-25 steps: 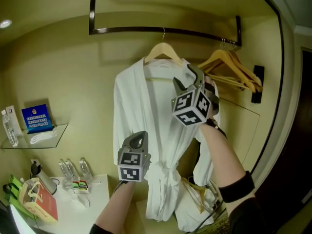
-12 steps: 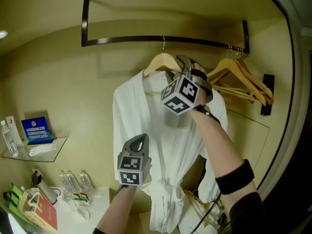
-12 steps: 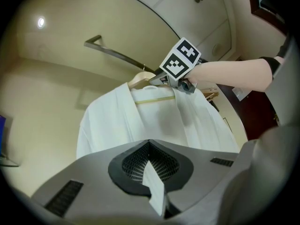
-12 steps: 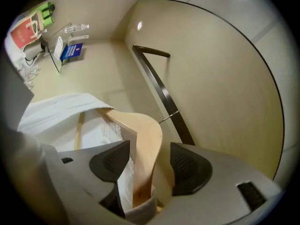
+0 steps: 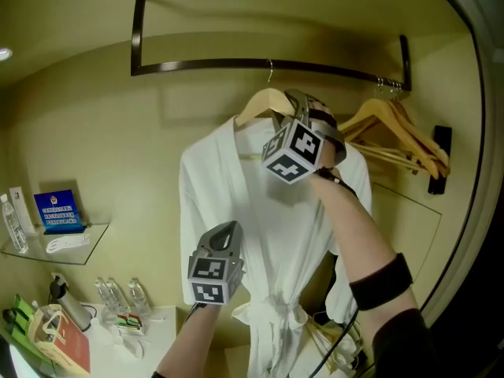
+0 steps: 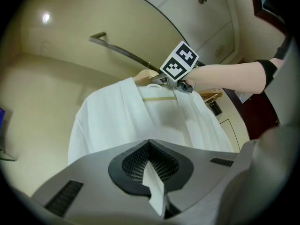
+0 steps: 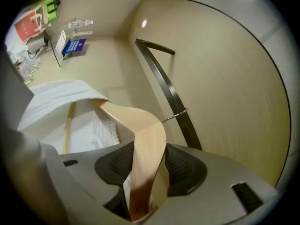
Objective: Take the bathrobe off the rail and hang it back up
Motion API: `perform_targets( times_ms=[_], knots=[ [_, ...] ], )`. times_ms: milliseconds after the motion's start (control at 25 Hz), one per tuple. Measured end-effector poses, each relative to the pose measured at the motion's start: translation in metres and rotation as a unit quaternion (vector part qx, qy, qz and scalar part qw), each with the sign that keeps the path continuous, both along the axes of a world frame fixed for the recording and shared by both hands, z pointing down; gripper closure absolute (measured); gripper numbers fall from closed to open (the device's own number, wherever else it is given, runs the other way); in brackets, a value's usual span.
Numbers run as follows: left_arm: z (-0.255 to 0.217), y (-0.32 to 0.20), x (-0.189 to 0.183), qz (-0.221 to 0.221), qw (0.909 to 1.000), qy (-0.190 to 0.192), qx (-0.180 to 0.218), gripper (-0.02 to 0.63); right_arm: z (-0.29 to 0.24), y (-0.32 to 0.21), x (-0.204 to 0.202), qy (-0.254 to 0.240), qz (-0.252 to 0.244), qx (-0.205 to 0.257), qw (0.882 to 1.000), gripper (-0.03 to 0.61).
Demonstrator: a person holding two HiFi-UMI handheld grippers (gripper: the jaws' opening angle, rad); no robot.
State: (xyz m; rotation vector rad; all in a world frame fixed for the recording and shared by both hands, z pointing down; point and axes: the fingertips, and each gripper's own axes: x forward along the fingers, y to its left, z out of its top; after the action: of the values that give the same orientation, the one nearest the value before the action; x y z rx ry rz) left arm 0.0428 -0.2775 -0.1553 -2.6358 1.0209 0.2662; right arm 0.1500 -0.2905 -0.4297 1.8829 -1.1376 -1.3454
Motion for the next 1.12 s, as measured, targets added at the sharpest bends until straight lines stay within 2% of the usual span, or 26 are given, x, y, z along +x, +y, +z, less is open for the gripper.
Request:
perform_targets(
  times_ms=[400, 600, 1120],
  knots=[
    [0.0, 0.004, -0.013, -0.013, 0.9999, -0.005, 0.003, 0.611, -0.009, 0.007, 0.007, -0.019, -0.005, 0.018, 1.0, 0.373],
    [0.002, 0.007, -0.016, -0.014, 0.9999, -0.004, 0.0, 0.611, -0.016, 0.021, -0.005, -0.01, -0.013, 0.03, 0.999, 0.373],
    [0.023, 0.034, -0.034, -0.004, 0.9998, -0.01, -0.014, 0.611, 0.026, 0.051, -0.029, -0.011, -0.025, 0.011, 1.0, 0.373]
  ],
)
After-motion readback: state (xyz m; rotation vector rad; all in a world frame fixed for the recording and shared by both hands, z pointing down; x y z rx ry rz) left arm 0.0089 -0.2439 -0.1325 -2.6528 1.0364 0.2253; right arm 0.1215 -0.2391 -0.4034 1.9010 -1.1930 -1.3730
